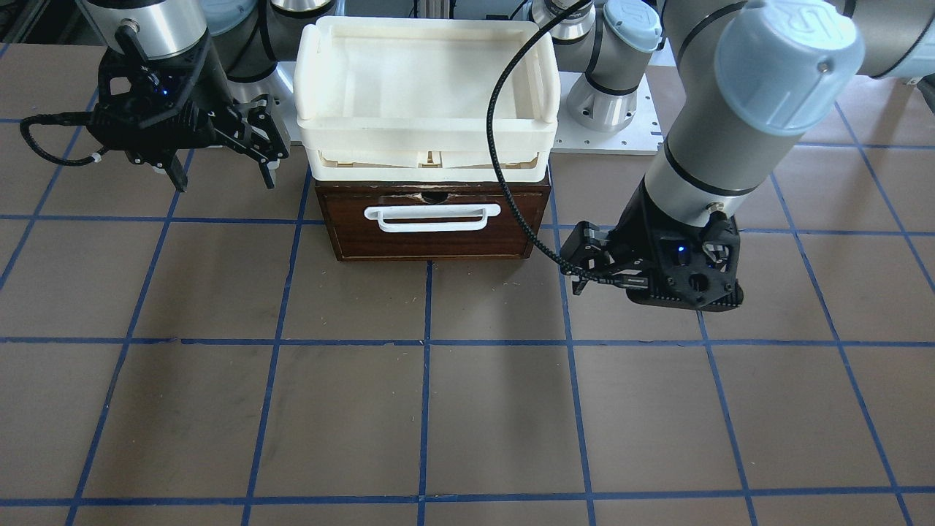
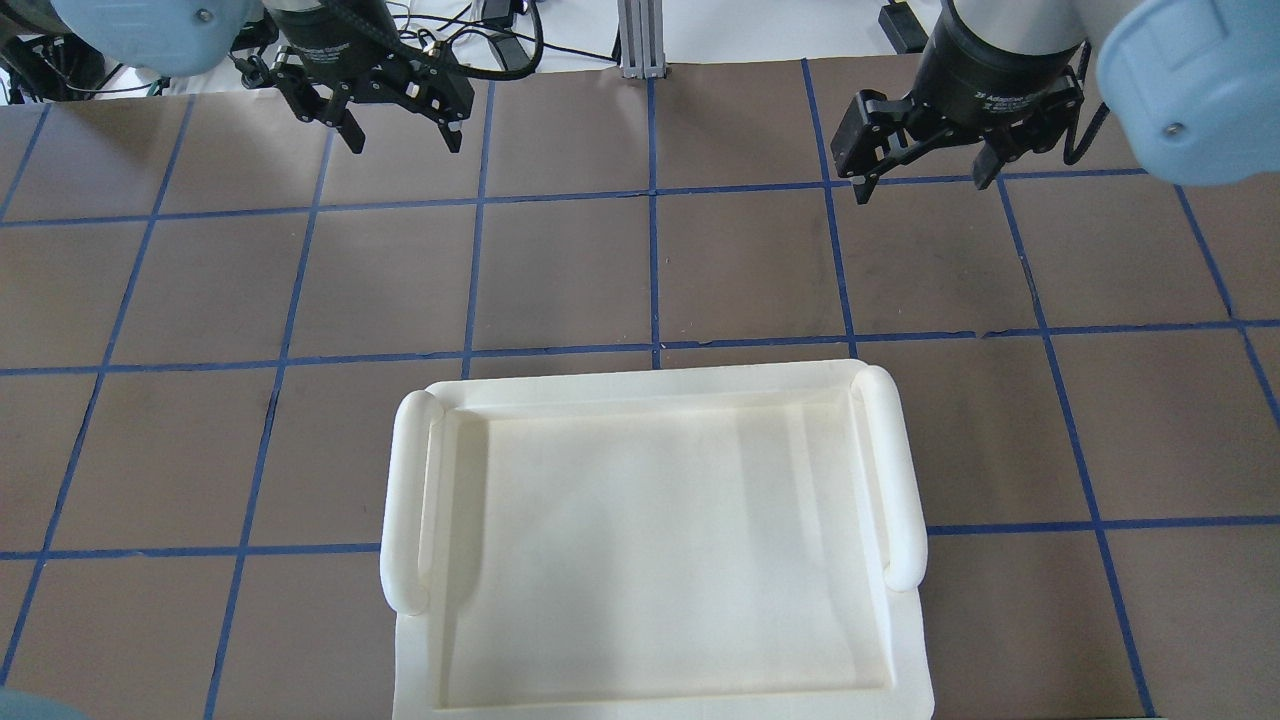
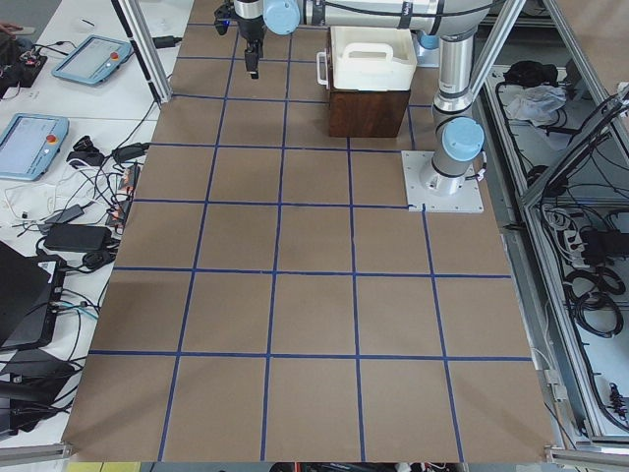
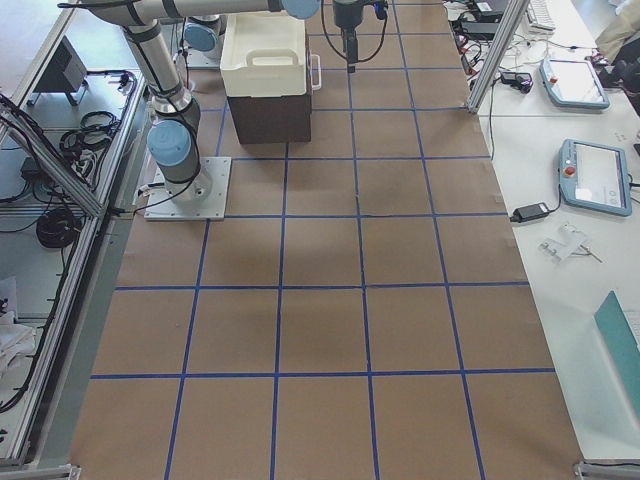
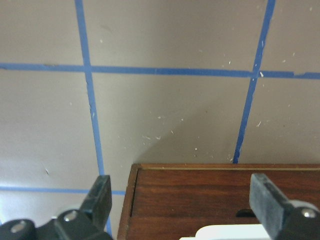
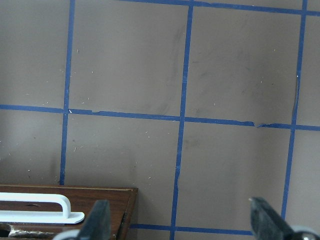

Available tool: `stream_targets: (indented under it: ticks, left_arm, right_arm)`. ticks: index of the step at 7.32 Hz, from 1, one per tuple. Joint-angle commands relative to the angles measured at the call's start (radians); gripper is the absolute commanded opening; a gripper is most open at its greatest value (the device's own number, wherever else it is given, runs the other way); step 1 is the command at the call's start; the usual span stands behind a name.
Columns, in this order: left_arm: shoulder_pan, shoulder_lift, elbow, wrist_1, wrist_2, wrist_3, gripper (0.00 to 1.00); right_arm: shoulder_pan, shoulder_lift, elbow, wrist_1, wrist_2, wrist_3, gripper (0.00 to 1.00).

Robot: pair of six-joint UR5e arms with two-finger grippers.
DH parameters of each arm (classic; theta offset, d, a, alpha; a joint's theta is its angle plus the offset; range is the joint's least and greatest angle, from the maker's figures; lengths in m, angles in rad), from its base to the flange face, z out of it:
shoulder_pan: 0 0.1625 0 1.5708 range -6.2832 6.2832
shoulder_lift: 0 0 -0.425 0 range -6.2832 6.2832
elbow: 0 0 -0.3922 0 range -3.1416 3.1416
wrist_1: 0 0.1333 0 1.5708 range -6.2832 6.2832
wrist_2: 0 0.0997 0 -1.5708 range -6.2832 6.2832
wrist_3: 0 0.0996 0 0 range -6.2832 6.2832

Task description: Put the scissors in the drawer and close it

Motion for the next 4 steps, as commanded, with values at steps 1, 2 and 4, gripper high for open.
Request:
stream_targets:
  ticks: [1, 2, 4]
  left_arm:
    - [0.048, 0.074, -0.029, -0.006, 0.082, 0.050, 1.00]
    - [0.050, 0.126, -0.096, -0.006, 0.078, 0.053, 1.00]
    - [0.059, 0.217, -0.223, 0.042, 0.080, 0.053, 1.00]
  right_arm:
    - [0.000, 0.000, 0.000, 0.000, 0.001, 0.000, 1.00]
    - [0.000, 0.000, 0.000, 0.000, 0.001, 0.000, 1.00]
    - [0.000, 0.000, 0.000, 0.000, 0.001, 0.000, 1.00]
